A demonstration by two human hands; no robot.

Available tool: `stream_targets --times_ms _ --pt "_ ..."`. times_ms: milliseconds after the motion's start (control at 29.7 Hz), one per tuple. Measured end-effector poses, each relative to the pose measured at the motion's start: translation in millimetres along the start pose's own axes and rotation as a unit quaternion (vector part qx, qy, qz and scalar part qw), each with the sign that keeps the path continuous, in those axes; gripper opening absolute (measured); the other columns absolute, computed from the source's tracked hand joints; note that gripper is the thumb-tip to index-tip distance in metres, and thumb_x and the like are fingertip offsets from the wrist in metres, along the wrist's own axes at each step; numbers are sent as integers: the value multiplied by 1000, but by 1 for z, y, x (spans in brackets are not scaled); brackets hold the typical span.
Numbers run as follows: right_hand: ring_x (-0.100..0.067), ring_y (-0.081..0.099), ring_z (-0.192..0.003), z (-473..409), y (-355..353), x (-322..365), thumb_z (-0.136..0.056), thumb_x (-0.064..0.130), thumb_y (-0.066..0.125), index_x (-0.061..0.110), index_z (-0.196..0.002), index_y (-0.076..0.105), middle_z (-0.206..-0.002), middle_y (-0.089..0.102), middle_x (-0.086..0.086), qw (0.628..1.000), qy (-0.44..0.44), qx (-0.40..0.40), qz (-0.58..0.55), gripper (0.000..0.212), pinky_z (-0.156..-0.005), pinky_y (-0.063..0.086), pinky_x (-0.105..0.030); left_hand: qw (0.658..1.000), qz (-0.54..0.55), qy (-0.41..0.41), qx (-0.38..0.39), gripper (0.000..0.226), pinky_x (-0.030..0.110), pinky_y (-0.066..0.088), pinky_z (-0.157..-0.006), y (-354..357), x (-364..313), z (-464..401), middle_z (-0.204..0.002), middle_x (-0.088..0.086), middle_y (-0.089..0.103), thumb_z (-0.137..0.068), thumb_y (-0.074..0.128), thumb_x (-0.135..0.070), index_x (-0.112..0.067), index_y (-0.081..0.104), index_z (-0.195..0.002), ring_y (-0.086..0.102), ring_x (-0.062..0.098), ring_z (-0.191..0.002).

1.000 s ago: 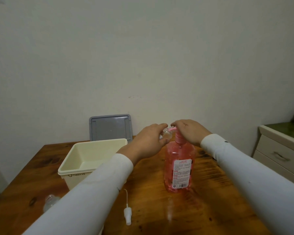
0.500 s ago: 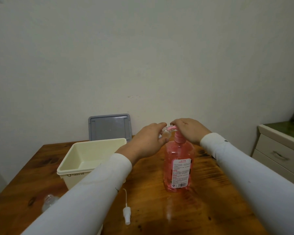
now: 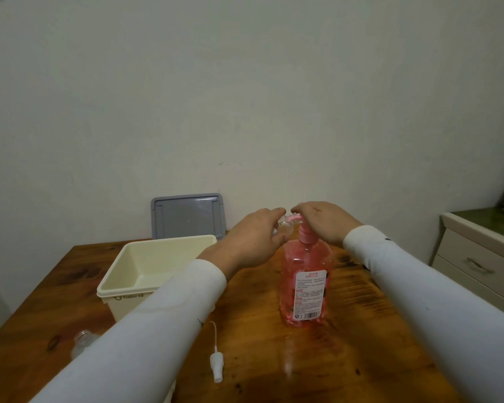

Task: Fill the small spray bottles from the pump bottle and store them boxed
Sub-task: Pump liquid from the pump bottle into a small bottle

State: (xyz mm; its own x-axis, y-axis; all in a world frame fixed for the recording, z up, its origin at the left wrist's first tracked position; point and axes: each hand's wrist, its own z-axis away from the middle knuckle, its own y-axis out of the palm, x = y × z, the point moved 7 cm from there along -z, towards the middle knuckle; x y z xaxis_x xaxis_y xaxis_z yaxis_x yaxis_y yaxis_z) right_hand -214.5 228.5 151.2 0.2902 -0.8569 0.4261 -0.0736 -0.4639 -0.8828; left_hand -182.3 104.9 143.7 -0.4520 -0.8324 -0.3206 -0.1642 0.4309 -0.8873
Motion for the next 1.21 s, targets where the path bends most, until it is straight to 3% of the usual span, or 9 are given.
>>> stream_targets --times_ms 337,1010,1212 --pt "-31 50 -116 1 -9 7 -101 25 22 5 -122 56 -127 58 -16 1000 -3 2 17 44 -99 39 -41 1000 -11 2 1 55 29 40 -94 -7 -2 -2 -135 5 52 -98 49 -36 -21 31 -148 51 21 -117" --pt "-27 49 -120 3 3 2 -101 23 24 10 -126 57 -131 57 -13 1000 -10 -5 2 43 -98 37 -34 1000 -4 -3 16 53 31 42 -93 2 -1 3 -132 4 54 -98 48 -37 -22 33 -147 53 20 -114" --pt "-30 52 -113 3 0 1 -100 25 25 4 -116 60 -123 60 -16 1000 8 0 -3 44 -97 39 -39 1000 -3 -7 21 54 31 41 -95 -1 0 1 -134 4 53 -97 51 -36 -22 33 -147 52 20 -116"
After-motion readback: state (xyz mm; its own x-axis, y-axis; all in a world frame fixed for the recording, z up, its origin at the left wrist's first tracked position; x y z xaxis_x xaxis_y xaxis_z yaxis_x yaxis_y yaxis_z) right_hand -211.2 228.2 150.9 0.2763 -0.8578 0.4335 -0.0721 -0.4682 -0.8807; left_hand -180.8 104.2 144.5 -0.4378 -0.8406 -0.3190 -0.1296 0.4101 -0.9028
